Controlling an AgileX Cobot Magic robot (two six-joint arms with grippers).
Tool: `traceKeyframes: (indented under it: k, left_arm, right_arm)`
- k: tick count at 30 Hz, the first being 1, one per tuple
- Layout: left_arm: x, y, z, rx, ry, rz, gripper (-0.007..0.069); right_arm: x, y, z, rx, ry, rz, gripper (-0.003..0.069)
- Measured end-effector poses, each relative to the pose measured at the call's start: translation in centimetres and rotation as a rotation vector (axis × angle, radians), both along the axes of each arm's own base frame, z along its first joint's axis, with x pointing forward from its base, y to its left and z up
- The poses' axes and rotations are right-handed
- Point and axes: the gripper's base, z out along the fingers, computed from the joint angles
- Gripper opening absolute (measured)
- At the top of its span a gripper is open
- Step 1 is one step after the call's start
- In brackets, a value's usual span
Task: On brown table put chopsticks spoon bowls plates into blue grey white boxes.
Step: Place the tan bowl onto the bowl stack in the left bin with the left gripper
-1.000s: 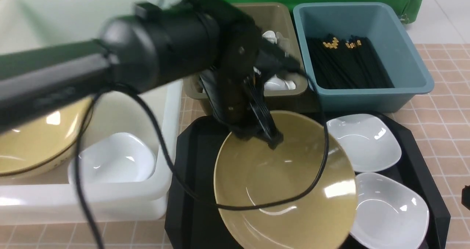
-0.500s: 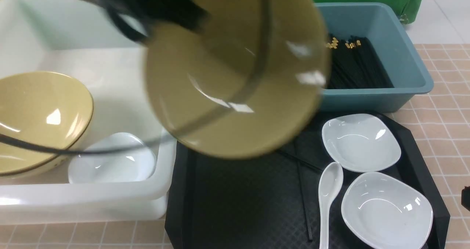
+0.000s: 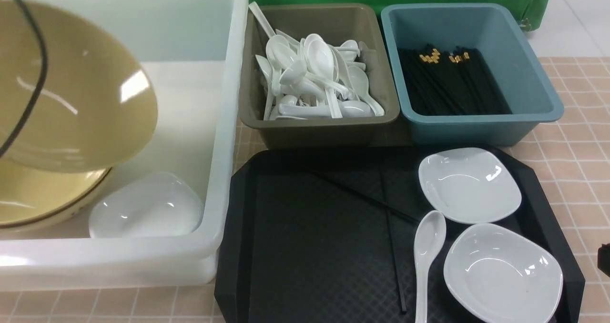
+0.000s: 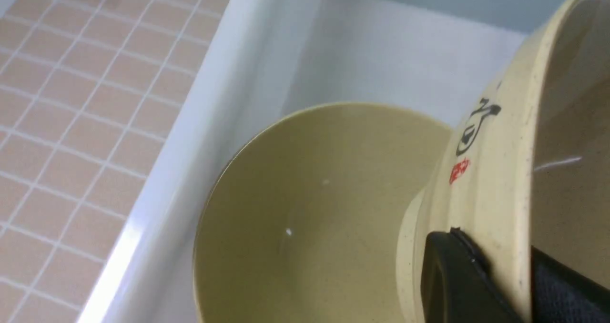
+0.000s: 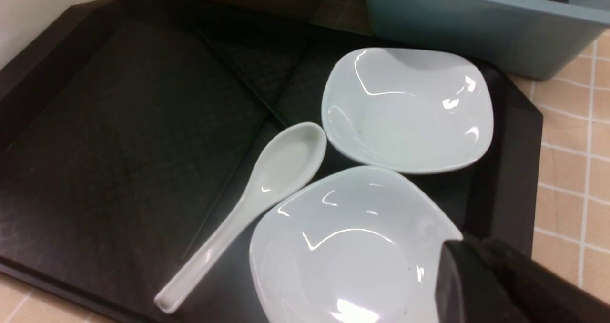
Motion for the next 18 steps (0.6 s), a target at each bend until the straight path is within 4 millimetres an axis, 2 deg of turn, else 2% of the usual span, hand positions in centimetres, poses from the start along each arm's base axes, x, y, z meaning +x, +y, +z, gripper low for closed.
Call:
traceKeyframes:
  k: [4, 8, 11, 12, 13, 15, 18]
  left_arm:
    - [-0.3, 0.9, -3.2, -0.033, -0.018, 0.056, 0.0007]
    - [-0.3, 1.2, -4.9, -0.044, -0.049, 0.083, 0.0027]
    - [-0.2, 1.3, -5.2, -0.032, -0.055, 0.082, 0.0098]
    - [-0.2, 1.4, -5.3, -0.019, -0.051, 0.079, 0.0162]
    - [-0.2, 1.4, -5.3, -0.02, -0.051, 0.08, 0.0171]
    - [-0.2, 1.4, -5.4, -0.017, -0.043, 0.079, 0.0275]
    - [-0.5, 1.3, -5.2, -0.014, -0.038, 0.079, 0.0379]
  right_arm:
    - [0.0, 0.0, 0.0, 0.0, 0.0, 0.002, 0.0078]
    - [-0.1, 0.2, 0.0, 0.0, -0.001, 0.024, 0.0078]
    - [-0.1, 0.3, 0.0, 0.0, -0.001, 0.037, 0.0078]
    - [-0.1, 0.4, 0.0, 0.0, -0.002, 0.041, 0.0078]
    - [-0.1, 0.4, 0.0, 0.0, -0.002, 0.041, 0.0078]
    - [-0.1, 0.4, 0.0, 0.0, -0.003, 0.042, 0.0078]
    - [-0.1, 0.4, 0.0, 0.0, -0.003, 0.043, 0.0078]
